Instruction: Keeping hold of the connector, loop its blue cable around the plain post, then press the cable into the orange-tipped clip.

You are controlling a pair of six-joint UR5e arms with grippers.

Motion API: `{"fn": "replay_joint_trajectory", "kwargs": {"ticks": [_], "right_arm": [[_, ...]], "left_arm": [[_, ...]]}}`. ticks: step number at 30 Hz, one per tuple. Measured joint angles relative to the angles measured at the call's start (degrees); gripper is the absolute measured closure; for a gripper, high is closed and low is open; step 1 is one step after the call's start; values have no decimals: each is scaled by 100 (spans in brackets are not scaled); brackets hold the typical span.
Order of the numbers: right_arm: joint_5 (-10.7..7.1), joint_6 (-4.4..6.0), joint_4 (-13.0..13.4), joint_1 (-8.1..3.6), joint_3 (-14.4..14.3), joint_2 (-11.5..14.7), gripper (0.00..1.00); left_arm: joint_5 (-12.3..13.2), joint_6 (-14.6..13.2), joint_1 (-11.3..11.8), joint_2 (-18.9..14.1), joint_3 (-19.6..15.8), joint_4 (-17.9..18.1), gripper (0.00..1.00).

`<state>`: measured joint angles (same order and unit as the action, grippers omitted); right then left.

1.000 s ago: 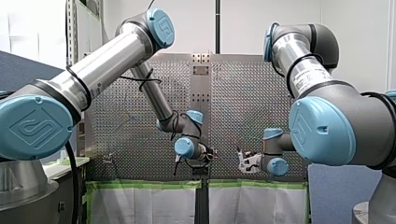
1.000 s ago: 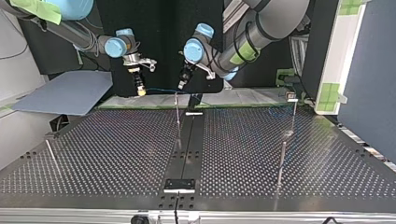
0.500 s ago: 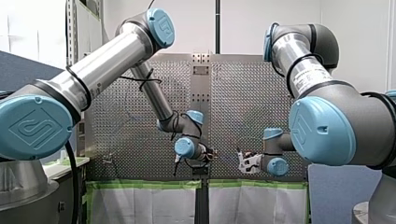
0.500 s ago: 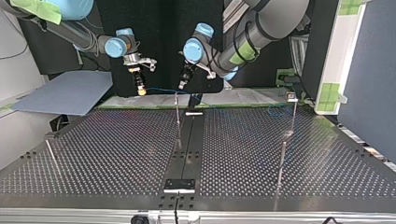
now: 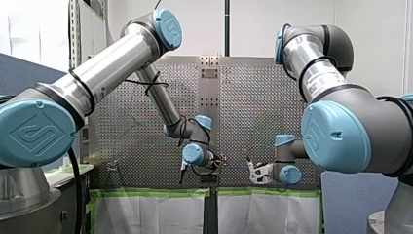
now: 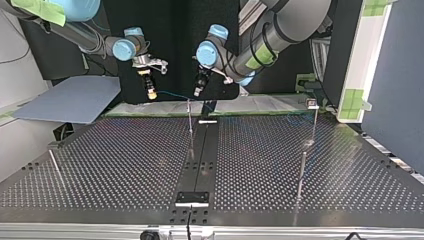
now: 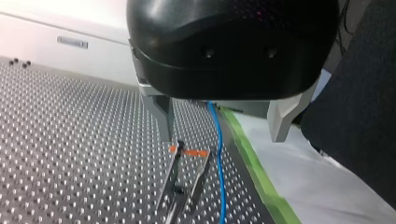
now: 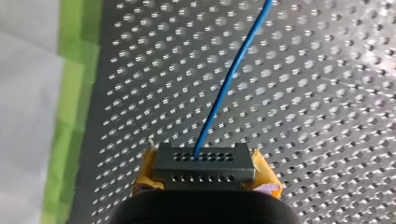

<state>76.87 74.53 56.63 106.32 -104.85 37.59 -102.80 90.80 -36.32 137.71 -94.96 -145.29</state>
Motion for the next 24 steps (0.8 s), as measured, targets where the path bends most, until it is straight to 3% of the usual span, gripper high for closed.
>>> {"fn": "replay_joint_trajectory", "kwargs": {"ticks": [8, 24], "right_arm": [[131, -60, 138, 2, -256, 0, 100], [58, -78, 141, 100, -287, 0, 100]], "left_arm": [[-409, 32, 2, 1, -2, -112, 0], [-458, 43, 23, 4, -3, -158, 0]]}}
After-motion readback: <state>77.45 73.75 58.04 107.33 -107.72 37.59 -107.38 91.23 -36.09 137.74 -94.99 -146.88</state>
